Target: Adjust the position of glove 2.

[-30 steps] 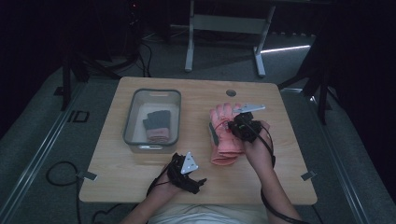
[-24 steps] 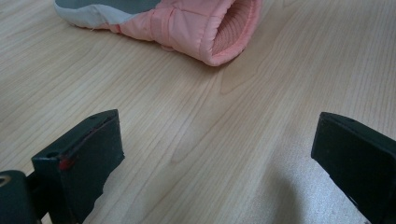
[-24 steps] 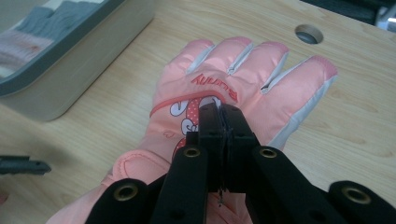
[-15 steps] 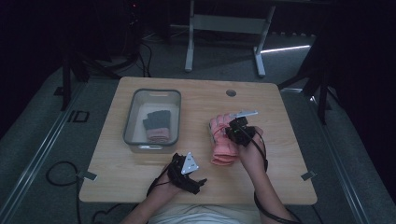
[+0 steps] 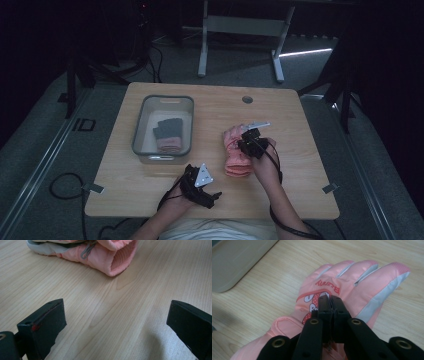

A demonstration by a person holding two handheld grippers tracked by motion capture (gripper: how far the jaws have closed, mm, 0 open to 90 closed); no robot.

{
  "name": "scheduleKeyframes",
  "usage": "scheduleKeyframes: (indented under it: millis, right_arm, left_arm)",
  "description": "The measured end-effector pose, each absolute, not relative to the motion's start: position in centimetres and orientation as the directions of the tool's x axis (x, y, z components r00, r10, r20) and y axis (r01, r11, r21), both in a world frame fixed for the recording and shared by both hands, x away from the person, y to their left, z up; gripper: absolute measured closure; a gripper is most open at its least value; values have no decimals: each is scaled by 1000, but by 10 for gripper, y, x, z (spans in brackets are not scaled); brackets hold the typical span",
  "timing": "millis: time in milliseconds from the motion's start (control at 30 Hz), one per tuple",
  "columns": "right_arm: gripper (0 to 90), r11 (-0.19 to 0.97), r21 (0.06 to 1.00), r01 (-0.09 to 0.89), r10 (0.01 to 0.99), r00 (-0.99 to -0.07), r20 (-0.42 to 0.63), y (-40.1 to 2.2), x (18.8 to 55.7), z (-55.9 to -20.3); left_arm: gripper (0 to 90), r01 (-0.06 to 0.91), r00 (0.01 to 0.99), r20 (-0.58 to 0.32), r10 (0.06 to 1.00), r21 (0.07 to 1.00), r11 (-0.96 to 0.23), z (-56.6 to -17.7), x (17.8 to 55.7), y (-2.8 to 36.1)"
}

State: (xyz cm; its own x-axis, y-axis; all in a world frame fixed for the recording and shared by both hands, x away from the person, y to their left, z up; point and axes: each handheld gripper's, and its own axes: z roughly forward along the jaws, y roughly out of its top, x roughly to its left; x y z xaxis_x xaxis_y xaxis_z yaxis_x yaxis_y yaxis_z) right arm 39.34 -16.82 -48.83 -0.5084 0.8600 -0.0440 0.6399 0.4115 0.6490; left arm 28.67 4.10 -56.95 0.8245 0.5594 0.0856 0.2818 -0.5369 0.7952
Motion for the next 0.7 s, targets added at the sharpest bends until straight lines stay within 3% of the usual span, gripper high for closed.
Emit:
scheduleKeyframes:
  millis: [267,433,533,700]
  right_arm:
    - [808,404,647,647,859,-512,-24,-174,397,-500]
    - [722,388,673,629,849,-529,4,-178,393,-490]
    - [695,372,707,602,849,-529,3,-190,387,-473]
    - [676,357,732,581,847,-531,9,-204,384,-460]
  left_arm:
    - [19,270,817,97,569,807,-525,-568,287,42]
    - [34,260,810,70,583,848,-463,-559,287,45]
    - [36,248,791,98,604,851,-463,-541,286,42]
    - [40,296,782,31,623,861,-414,-511,290,40]
